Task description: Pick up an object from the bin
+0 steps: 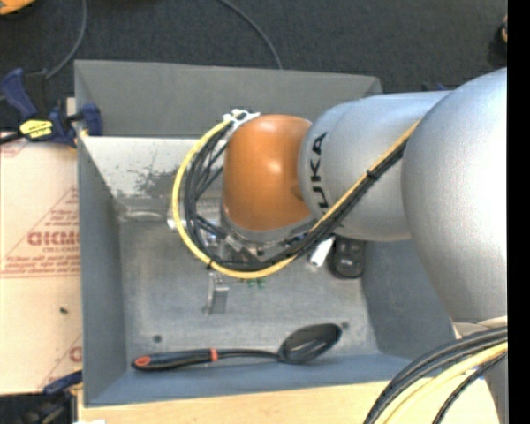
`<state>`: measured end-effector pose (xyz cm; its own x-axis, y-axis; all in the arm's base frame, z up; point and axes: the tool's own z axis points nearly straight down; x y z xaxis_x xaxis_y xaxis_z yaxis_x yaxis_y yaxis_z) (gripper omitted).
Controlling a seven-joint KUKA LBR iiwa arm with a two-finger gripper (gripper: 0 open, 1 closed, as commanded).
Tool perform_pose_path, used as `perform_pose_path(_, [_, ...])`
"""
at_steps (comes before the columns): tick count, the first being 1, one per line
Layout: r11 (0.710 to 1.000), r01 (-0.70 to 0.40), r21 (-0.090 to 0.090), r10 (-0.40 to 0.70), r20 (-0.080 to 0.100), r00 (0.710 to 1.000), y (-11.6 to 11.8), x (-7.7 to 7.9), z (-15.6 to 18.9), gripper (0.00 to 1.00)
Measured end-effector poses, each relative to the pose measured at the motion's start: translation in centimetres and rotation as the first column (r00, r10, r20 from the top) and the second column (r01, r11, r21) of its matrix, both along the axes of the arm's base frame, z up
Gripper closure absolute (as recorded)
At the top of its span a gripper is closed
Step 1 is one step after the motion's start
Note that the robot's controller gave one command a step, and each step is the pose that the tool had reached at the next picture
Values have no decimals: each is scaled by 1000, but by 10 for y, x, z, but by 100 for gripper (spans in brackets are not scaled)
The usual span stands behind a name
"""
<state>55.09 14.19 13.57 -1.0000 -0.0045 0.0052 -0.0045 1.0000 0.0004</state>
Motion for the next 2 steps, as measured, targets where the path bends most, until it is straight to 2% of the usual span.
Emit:
perform_pose_path(1, [1000, 5, 1, -5, 8, 1000, -1, 2, 4, 0])
perform_pose_path(2, [995, -97, 0, 97, 6, 995, -67, -65, -65, 0])
